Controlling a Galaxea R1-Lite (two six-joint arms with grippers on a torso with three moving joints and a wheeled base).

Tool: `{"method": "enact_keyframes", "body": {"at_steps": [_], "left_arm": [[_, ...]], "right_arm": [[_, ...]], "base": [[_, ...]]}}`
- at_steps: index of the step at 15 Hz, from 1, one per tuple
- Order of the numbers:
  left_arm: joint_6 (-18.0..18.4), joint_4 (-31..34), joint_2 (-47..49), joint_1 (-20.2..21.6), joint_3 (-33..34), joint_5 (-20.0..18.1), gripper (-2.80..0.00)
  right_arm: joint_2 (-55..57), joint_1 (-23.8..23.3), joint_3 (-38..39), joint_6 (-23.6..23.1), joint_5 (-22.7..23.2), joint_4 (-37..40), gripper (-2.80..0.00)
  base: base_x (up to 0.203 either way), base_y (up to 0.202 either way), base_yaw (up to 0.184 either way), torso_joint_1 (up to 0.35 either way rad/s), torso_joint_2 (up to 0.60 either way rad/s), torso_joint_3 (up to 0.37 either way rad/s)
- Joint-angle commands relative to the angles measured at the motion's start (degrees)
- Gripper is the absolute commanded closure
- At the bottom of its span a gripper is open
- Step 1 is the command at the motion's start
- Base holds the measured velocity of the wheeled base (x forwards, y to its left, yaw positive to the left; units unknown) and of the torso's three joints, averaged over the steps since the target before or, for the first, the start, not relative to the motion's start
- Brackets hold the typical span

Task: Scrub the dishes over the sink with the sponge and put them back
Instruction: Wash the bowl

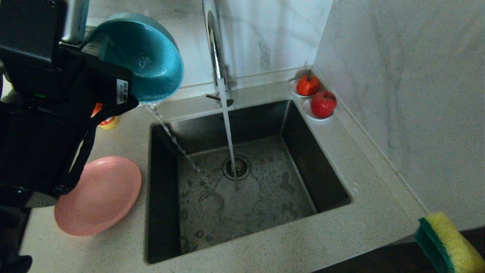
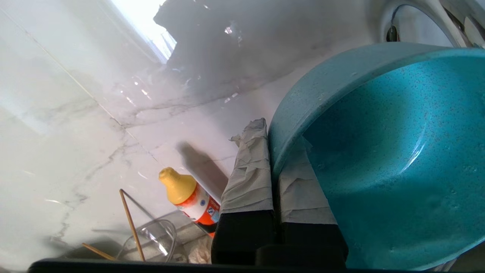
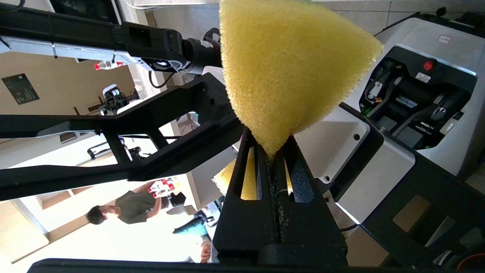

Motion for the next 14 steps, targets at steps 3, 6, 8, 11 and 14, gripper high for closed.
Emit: {"method": "enact_keyframes", "body": {"at_steps": [3,6,8,11,14], "left_arm": [[0.3,-0.6,0.1,0.0,0.2,0.2,0.0],[0.6,-0.1,-0.6,0.0,0.0,0.8,0.0],[0.9,6.4,-2.1,0.0,-1.2,2.9,0.0],[0.1,25.9,-6.7,-0.1,-2.8,4.7,0.0],[-6.5,49.6,-8.9,-0.1,-7.8,4.6,0.0]], "right_arm": [[0.0,-0.2,0.0,0.2,0.3,0.3,0.0],[0.3,-0.1,0.1,0.1,0.3,0.2,0.0],[0.3,-0.1,-0.1,0.2,0.4,0.1,0.0],[0.6,0.0,-0.4,0.2,0.4,0.2,0.0],[1.1,0.5,-1.0,0.1,1.8,0.2,0.0]], "base": [[0.0,0.0,0.0,0.0,0.0,0.0],[0.0,0.0,0.0,0.0,0.0,0.0],[0.0,0.0,0.0,0.0,0.0,0.0],[0.0,0.0,0.0,0.0,0.0,0.0],[0.0,0.0,0.0,0.0,0.0,0.0]]}}
